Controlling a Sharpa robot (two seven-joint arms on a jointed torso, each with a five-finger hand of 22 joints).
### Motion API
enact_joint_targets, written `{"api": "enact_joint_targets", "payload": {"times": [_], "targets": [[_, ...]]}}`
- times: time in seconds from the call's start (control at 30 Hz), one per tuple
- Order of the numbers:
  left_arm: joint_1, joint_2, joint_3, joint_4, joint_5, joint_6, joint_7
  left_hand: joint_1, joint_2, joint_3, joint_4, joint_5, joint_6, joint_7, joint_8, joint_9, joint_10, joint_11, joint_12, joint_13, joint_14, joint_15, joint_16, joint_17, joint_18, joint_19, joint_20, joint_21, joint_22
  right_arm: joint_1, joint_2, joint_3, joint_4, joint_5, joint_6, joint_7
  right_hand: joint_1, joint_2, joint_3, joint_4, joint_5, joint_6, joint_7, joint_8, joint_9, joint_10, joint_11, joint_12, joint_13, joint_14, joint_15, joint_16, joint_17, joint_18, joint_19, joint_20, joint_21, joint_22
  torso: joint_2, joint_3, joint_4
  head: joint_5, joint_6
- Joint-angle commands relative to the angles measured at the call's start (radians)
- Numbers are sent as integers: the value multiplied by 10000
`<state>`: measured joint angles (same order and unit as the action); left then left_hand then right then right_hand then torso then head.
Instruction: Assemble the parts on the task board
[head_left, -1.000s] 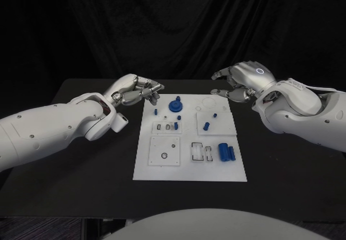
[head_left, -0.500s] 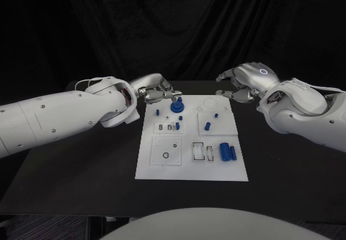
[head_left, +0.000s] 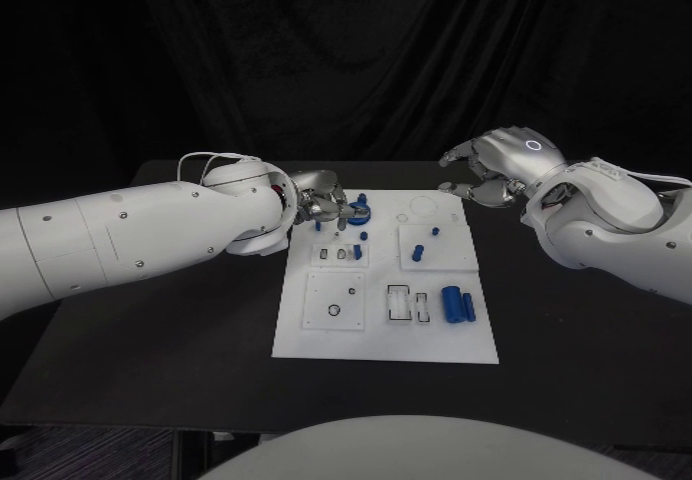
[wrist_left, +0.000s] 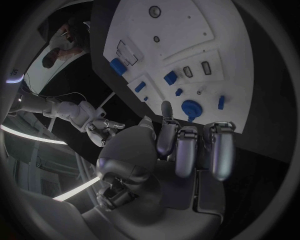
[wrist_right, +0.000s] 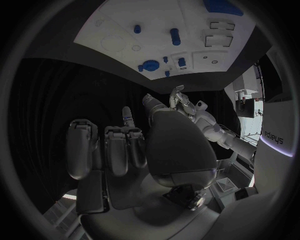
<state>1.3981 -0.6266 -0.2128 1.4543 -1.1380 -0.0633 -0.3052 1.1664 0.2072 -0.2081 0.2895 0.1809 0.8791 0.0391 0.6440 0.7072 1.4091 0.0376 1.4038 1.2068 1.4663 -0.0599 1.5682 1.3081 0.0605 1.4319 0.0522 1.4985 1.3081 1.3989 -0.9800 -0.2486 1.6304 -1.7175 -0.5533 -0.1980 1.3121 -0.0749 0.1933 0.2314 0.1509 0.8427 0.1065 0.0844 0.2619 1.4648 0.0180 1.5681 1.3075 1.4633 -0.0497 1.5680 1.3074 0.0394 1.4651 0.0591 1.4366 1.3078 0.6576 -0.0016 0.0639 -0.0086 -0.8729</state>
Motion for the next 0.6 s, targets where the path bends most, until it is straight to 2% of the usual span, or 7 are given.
{"api": "enact_joint_targets", "payload": {"times": [0.03,0.2,0.43,0.6], "targets": [[26,106,11,27,-214,988,-1608,-30,-49,-69,-27,194,127,-36,21,189,1617,-663,1670,3640,1045,-109,26,2627,-156,70,-77,17,910,-22,-15,7,-26,-24,118,44,75,40,-12,-19,35,68,28,62,-16,1060,-31,27,2633,1075,5,28,2634,-60,433,18,-23,2191,30,16,-51,60,3],[25,292,11,-85,-218,1449,-1977,95,-161,-24,-58,533,209,-79,-179,323,1617,-719,1670,3640,1045,-175,26,2627,-144,56,-145,-32,855,-26,14,7,-67,-25,126,46,62,50,-16,-7,50,85,28,65,-18,1060,-30,27,2633,1075,5,28,2634,-60,434,18,-21,2191,34,22,-65,96,3],[24,596,11,-250,124,2156,-2270,21,-234,-57,-22,458,298,-63,-463,331,1617,-715,1670,3640,1045,-183,26,2627,-140,49,-165,-70,827,-61,98,7,-125,-25,130,51,55,59,-17,0,70,107,29,71,-18,1060,-30,27,2633,1075,5,28,2634,-58,431,18,-29,2189,38,24,-70,124,3],[23,690,12,-336,536,2410,-2333,-44,-266,-84,-19,397,373,-66,-586,342,1617,-722,1670,3640,1045,-191,26,2627,-153,97,-173,-56,878,-77,107,7,-138,-25,137,43,55,59,-17,0,70,107,29,71,-18,1060,-30,27,2633,1075,5,28,2634,-58,431,18,-29,2189,42,53,-76,126,3]]}}
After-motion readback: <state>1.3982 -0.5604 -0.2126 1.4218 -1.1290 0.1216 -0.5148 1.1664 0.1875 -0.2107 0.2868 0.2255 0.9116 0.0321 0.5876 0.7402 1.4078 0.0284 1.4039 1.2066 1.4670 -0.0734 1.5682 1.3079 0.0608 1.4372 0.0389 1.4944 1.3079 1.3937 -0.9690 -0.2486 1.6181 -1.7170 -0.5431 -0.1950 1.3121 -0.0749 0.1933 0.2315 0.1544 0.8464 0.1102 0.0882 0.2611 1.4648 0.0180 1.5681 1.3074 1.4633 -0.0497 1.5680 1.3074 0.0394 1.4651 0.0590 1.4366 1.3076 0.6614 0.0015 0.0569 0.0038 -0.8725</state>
